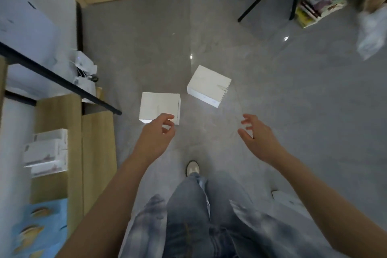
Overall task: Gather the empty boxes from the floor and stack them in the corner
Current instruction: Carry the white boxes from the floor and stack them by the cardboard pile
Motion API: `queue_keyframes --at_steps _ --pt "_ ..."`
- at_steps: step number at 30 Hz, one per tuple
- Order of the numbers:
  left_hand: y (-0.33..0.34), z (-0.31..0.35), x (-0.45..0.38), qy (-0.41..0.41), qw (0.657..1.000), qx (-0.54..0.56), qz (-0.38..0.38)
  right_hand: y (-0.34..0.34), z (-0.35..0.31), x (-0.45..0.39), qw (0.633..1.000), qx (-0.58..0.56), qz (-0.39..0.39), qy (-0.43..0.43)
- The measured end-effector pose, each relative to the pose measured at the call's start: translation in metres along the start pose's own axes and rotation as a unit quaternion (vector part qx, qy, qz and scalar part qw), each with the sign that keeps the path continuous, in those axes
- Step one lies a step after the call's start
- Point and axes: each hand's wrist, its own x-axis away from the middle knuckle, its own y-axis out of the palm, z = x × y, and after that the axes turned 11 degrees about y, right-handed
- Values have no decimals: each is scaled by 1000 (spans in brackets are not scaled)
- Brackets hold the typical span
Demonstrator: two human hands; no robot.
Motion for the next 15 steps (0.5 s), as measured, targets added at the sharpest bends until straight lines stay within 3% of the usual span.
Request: queue_keyframes --at_steps 7,15 --pt "0 15 -160 -21 1000 15 -12 -33 -39 -132 998 -40 -1 51" --pt "47 -24 -328 -62 997 7 -39 -31 -26 -294 996 -33 -15 83"
